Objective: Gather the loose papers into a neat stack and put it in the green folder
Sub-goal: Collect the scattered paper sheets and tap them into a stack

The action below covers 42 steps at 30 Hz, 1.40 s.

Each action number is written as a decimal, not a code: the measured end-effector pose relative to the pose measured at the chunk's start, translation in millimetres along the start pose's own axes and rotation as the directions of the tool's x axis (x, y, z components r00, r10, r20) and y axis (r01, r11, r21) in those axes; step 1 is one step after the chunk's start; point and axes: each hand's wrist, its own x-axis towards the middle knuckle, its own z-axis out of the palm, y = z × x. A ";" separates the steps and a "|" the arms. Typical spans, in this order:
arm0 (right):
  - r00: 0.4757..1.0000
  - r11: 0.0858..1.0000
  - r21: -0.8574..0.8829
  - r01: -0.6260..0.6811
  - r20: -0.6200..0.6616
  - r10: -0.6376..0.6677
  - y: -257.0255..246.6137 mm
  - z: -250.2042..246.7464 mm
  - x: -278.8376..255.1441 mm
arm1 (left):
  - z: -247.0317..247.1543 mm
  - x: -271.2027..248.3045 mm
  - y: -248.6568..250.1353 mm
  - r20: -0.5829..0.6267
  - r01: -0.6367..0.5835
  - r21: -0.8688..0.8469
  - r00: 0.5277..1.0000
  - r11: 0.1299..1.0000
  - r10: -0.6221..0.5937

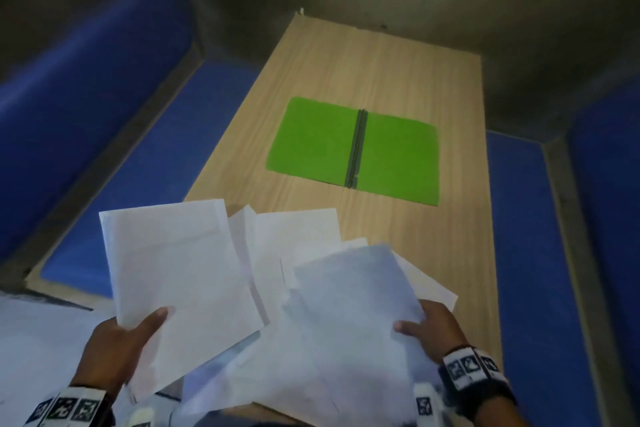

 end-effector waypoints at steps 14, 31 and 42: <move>0.710 0.815 0.214 -0.538 -0.406 0.575 31.2 54.5 -20.9 | 38.7 -24.0 23.5 0.128 -0.095 -0.025 0.987 0.995 0.098; 0.804 0.868 0.456 -0.195 -0.432 0.408 62.8 21.4 -53.0 | 34.9 -27.7 24.4 0.146 -0.115 -0.091 0.981 0.989 0.128; 0.949 0.923 0.384 -0.009 -0.289 0.130 1.7 -18.5 -25.4 | 48.7 -36.6 21.5 0.215 -0.116 0.008 0.970 0.993 0.112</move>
